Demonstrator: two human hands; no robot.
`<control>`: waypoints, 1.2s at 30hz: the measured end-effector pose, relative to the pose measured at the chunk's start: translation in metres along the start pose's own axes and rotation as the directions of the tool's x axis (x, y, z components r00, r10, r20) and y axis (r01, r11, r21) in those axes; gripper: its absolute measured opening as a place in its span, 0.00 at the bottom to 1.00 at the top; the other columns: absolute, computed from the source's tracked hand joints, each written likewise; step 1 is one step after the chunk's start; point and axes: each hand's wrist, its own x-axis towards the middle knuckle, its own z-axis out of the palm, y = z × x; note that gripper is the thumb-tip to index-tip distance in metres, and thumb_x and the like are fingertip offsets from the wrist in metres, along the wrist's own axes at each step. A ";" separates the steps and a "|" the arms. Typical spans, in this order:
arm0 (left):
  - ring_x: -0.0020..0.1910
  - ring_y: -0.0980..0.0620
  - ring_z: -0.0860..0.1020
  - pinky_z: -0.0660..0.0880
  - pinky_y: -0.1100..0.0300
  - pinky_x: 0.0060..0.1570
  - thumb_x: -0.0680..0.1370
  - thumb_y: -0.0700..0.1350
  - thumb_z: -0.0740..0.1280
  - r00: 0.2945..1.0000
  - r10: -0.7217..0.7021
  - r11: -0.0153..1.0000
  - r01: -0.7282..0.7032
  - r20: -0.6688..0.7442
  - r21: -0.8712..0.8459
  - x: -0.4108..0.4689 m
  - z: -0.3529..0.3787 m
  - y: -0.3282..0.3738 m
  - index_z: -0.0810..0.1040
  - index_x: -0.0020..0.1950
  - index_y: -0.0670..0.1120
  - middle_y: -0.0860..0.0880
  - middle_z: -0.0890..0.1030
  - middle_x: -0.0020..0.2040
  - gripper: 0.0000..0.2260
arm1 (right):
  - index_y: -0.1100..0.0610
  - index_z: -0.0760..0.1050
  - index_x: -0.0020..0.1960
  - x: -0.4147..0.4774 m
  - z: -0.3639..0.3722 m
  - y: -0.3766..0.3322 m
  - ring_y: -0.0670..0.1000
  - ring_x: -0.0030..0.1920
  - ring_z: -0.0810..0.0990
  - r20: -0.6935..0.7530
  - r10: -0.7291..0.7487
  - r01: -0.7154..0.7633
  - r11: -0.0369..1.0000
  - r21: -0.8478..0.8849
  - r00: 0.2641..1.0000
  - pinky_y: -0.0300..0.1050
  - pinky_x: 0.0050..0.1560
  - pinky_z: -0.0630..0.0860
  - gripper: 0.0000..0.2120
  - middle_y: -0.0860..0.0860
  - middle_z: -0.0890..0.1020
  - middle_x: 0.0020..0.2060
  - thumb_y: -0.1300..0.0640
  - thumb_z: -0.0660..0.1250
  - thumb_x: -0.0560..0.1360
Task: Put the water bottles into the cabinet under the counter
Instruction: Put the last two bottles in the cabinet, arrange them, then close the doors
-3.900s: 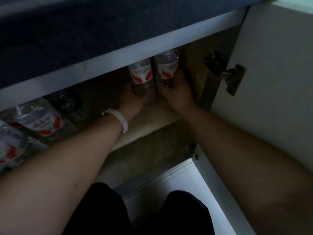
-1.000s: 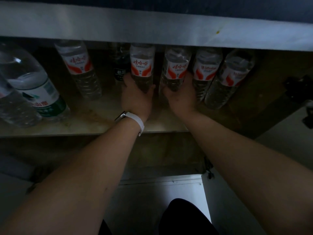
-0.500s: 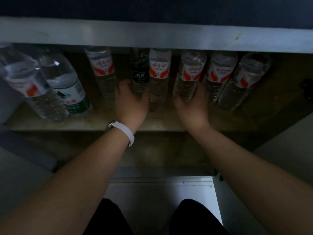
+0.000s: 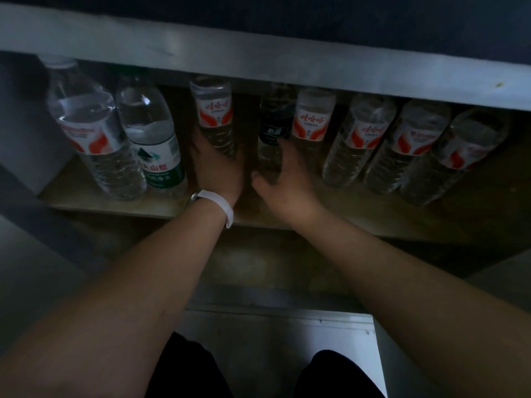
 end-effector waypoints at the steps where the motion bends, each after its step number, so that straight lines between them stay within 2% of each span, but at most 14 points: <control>1: 0.77 0.44 0.63 0.60 0.52 0.72 0.76 0.53 0.72 1.000 -0.022 0.999 0.022 0.017 -0.025 0.003 0.001 -0.001 0.52 0.82 0.46 0.43 0.63 0.79 0.41 | 0.51 0.50 0.79 0.002 0.004 -0.002 0.50 0.76 0.58 0.004 0.019 -0.019 1.000 0.011 1.000 0.39 0.66 0.56 0.39 0.50 0.57 0.78 0.50 0.69 0.76; 5: 0.75 0.44 0.66 0.64 0.50 0.72 0.76 0.53 0.73 0.998 -0.057 0.996 0.058 0.024 -0.071 0.019 0.006 -0.008 0.53 0.82 0.47 0.44 0.66 0.78 0.41 | 0.51 0.47 0.80 0.010 0.020 -0.006 0.52 0.76 0.58 0.001 0.077 -0.077 0.995 0.066 0.997 0.42 0.69 0.58 0.42 0.51 0.58 0.78 0.49 0.69 0.76; 9: 0.72 0.44 0.71 0.69 0.49 0.70 0.75 0.48 0.73 0.999 -0.040 0.994 0.042 0.025 -0.100 0.025 0.006 -0.014 0.57 0.81 0.45 0.43 0.72 0.74 0.38 | 0.50 0.45 0.80 0.017 0.032 -0.007 0.54 0.76 0.57 -0.037 0.119 -0.116 0.991 0.069 0.992 0.52 0.74 0.60 0.43 0.51 0.57 0.78 0.46 0.69 0.74; 12: 0.72 0.45 0.71 0.69 0.46 0.70 0.73 0.46 0.72 1.000 -0.023 0.990 0.025 0.015 -0.142 0.027 0.005 -0.019 0.57 0.81 0.45 0.43 0.71 0.74 0.39 | 0.50 0.44 0.80 0.021 0.041 -0.009 0.56 0.78 0.54 -0.074 0.146 -0.141 0.988 0.068 0.987 0.59 0.74 0.58 0.46 0.52 0.55 0.79 0.42 0.67 0.71; 15: 0.75 0.45 0.67 0.66 0.46 0.73 0.74 0.46 0.71 1.000 -0.022 0.988 0.023 0.012 -0.150 0.030 0.006 -0.022 0.54 0.82 0.46 0.44 0.68 0.77 0.40 | 0.48 0.44 0.79 0.023 0.046 -0.008 0.56 0.78 0.52 -0.095 0.169 -0.160 0.983 0.088 0.981 0.60 0.75 0.57 0.47 0.52 0.53 0.79 0.42 0.66 0.70; 20: 0.79 0.46 0.59 0.58 0.45 0.78 0.73 0.46 0.71 1.000 -0.004 0.987 0.006 0.015 -0.159 0.031 0.003 -0.025 0.50 0.82 0.45 0.44 0.61 0.80 0.44 | 0.51 0.46 0.80 0.025 0.047 -0.008 0.55 0.78 0.54 -0.111 0.183 -0.164 0.974 0.155 0.977 0.56 0.76 0.56 0.43 0.52 0.55 0.79 0.47 0.67 0.74; 23: 0.81 0.46 0.52 0.47 0.55 0.78 0.74 0.47 0.73 0.998 0.001 0.995 0.005 0.061 -0.099 0.015 -0.004 -0.018 0.44 0.83 0.46 0.43 0.51 0.82 0.47 | 0.54 0.48 0.80 0.025 0.048 -0.012 0.54 0.77 0.56 -0.138 0.174 -0.146 0.971 0.191 0.975 0.53 0.76 0.56 0.40 0.52 0.57 0.78 0.48 0.66 0.76; 25: 0.81 0.44 0.51 0.49 0.57 0.76 0.76 0.48 0.73 0.997 0.001 0.997 0.004 0.079 -0.074 -0.005 -0.010 -0.011 0.45 0.83 0.48 0.42 0.48 0.82 0.46 | 0.54 0.49 0.80 0.025 0.048 -0.014 0.53 0.76 0.58 -0.149 0.174 -0.140 0.966 0.215 0.973 0.54 0.75 0.58 0.39 0.52 0.58 0.78 0.47 0.66 0.76; 28: 0.78 0.43 0.58 0.55 0.58 0.73 0.78 0.47 0.71 0.996 0.016 1.000 -0.015 0.093 -0.018 -0.024 -0.013 -0.007 0.56 0.81 0.49 0.42 0.54 0.80 0.36 | 0.53 0.49 0.80 0.023 0.048 -0.015 0.52 0.76 0.58 -0.142 0.180 -0.143 0.962 0.233 0.973 0.55 0.75 0.59 0.39 0.51 0.59 0.77 0.46 0.65 0.76; 31: 0.71 0.44 0.69 0.67 0.52 0.71 0.81 0.45 0.66 0.975 0.091 0.994 -0.103 0.204 0.049 -0.023 -0.012 -0.003 0.68 0.75 0.47 0.43 0.67 0.75 0.23 | 0.51 0.49 0.80 0.022 0.044 -0.014 0.52 0.76 0.58 -0.127 0.183 -0.139 0.946 0.293 0.975 0.55 0.75 0.59 0.37 0.51 0.59 0.77 0.46 0.64 0.77; 33: 0.69 0.47 0.71 0.68 0.55 0.68 0.83 0.45 0.63 0.937 0.141 0.987 -0.157 0.319 0.024 -0.019 -0.008 0.002 0.68 0.75 0.48 0.44 0.71 0.72 0.20 | 0.50 0.50 0.79 0.021 0.043 -0.015 0.52 0.76 0.61 -0.124 0.190 -0.141 0.935 0.326 0.974 0.56 0.74 0.61 0.38 0.52 0.62 0.77 0.42 0.63 0.76; 36: 0.74 0.47 0.67 0.62 0.57 0.73 0.84 0.43 0.61 0.894 0.187 0.982 -0.166 0.408 -0.085 -0.010 0.001 0.011 0.62 0.79 0.44 0.43 0.68 0.76 0.23 | 0.50 0.54 0.78 0.022 0.039 -0.018 0.51 0.73 0.65 -0.140 0.196 -0.132 0.919 0.372 0.970 0.56 0.72 0.64 0.41 0.51 0.66 0.74 0.36 0.62 0.71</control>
